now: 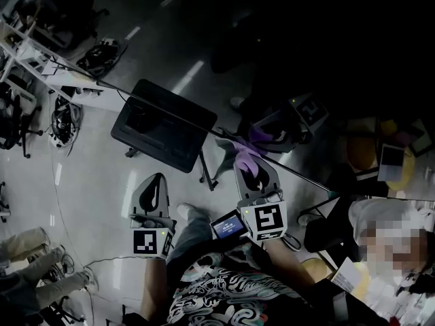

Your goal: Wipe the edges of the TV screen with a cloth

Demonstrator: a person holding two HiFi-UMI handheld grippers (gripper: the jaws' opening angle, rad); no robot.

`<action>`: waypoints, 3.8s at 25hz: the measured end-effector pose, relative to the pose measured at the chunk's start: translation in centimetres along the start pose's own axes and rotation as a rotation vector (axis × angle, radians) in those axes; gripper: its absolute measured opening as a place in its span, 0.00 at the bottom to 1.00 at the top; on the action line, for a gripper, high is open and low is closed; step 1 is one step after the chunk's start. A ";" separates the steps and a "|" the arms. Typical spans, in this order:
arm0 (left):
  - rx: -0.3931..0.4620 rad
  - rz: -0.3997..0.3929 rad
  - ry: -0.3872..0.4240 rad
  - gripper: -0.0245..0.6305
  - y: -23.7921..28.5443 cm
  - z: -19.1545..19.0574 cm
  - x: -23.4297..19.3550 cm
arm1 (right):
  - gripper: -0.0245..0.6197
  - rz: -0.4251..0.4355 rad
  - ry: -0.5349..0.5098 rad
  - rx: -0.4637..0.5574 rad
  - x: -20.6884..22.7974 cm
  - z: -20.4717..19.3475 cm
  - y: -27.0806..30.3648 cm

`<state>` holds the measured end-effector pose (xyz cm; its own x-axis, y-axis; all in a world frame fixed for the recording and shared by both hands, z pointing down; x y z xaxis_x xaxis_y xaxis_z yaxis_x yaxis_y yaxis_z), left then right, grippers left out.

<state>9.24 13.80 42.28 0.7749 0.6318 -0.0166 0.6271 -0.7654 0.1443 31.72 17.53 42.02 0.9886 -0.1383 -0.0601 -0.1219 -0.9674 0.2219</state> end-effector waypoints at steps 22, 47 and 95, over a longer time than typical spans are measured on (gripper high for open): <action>0.023 0.079 -0.051 0.06 0.2 -0.1 -11.9 | 0.22 0.037 -0.014 -0.007 -6.8 2.1 9.8; 0.096 0.156 -0.092 0.07 0.7 0.2 -21.4 | 0.22 0.073 -0.011 -0.047 -11.8 2.9 17.7; 0.104 0.279 -0.133 0.07 -0.4 -0.1 -31.8 | 0.21 0.149 0.007 -0.039 -17.8 6.1 26.8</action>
<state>-15.72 -5.98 42.87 0.9174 0.3794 -0.1206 0.3882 -0.9196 0.0600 10.35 -7.20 43.11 0.9604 -0.2781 -0.0165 -0.2640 -0.9272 0.2657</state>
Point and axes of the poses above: the fingertips, and each gripper's own axes: y forward along the fingers, x to its right, z out of its top, the point moved 5 cm from there along -y, backward along the fingers, and after that the axes turned 2 degrees about x, right-handed, at the moved point
